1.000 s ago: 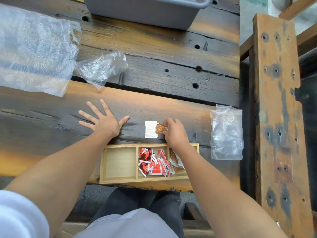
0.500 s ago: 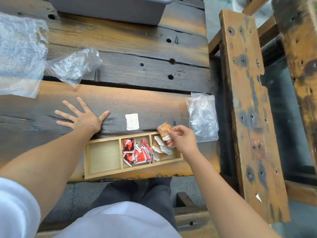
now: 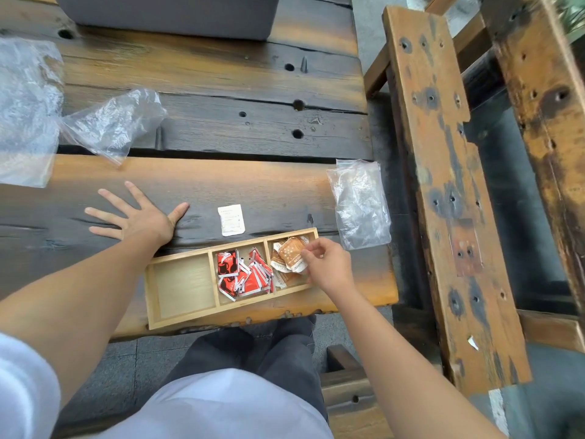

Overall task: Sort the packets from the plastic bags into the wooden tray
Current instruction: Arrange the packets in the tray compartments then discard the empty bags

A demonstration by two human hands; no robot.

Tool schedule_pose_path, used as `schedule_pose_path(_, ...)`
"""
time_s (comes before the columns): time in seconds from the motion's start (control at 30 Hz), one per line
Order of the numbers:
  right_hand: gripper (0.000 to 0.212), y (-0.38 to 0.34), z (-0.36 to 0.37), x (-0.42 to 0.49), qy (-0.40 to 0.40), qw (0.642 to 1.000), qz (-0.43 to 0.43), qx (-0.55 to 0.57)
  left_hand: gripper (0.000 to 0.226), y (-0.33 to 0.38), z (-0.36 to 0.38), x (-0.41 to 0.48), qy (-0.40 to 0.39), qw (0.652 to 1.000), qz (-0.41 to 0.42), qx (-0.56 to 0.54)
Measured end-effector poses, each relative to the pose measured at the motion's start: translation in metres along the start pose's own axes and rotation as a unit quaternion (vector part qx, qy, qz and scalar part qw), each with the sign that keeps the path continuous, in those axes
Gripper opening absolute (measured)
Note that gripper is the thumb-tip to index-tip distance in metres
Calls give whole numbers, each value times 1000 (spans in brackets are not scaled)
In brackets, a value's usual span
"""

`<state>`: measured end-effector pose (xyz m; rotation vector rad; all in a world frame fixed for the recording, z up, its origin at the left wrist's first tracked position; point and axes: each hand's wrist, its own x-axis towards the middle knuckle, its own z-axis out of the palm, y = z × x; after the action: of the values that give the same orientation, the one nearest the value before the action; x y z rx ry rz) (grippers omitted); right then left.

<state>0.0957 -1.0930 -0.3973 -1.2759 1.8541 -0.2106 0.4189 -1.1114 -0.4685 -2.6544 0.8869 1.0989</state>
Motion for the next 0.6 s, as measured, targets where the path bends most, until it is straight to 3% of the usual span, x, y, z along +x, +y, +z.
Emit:
schedule_pose_path(0.23,13,-19,7,11,75,989,-63,-115,124,0,0,1,1,1000,-2,-4)
schedule_pose_path(0.6,19,-88,67,41,-38,971,-165,-167,124,2,-2,5,5,1000,-9,-17)
